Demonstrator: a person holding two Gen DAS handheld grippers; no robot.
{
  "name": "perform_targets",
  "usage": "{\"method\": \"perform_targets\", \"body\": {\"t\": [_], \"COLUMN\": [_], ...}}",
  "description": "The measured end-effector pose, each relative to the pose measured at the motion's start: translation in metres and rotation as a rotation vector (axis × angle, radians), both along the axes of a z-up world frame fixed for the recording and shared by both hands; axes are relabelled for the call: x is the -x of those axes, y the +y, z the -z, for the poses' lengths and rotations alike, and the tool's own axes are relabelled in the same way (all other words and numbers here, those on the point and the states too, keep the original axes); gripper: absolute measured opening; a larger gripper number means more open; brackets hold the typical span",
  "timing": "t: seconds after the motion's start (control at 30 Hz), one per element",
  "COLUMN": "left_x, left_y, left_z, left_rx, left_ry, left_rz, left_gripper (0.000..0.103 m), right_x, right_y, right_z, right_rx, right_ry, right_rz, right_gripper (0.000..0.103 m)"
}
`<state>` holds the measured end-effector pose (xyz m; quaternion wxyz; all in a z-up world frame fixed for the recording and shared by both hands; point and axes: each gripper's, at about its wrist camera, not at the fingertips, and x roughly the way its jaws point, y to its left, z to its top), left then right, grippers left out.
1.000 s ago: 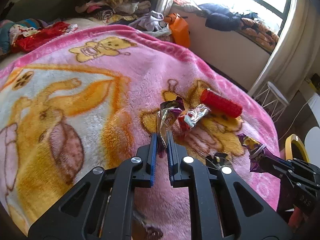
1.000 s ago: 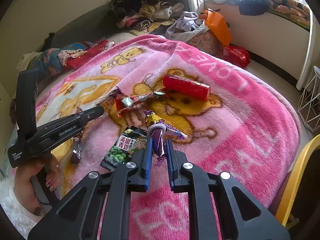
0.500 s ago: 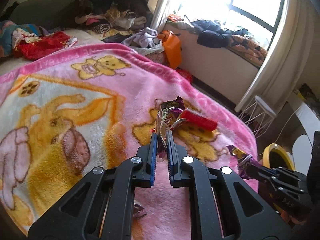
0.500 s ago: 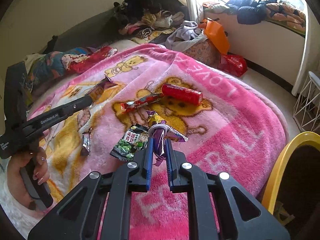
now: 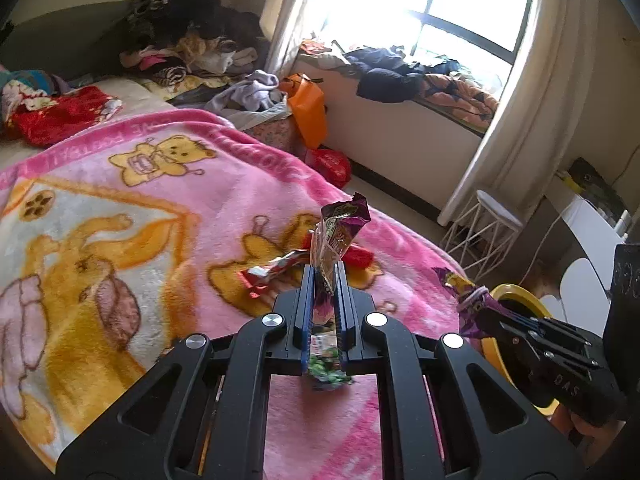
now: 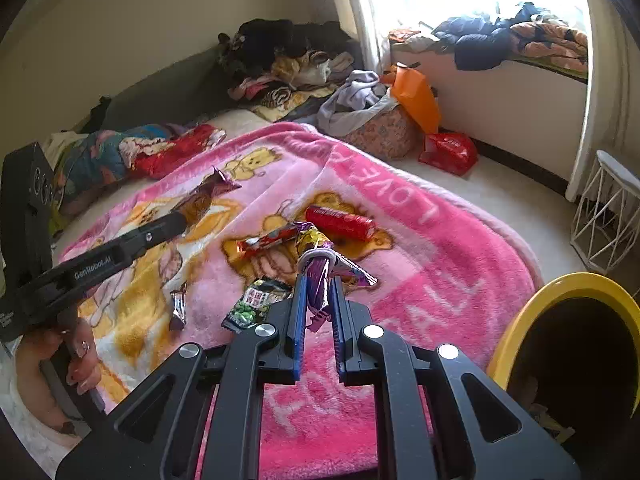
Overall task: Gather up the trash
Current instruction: 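Carry both candy wrappers over the yellow-rimmed bin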
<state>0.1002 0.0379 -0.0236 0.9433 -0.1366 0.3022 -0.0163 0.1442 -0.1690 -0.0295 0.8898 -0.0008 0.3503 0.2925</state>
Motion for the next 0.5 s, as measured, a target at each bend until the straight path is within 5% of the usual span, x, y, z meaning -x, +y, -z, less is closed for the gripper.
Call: {"method": "perform_targets", "body": {"t": [0.5], "left_x": [0.007], "left_y": [-0.042], "left_z": [-0.014], "left_rx": [-0.022], "left_ry": [-0.033], "left_rz": [0.088], "left_gripper": [0.006], "right_x": [0.005], "right_y": [-0.041], "right_z": [-0.017], "right_rx": [-0.043], "right_ry": [-0.032], "right_rz": [0.084], "right_gripper": [0.011]}}
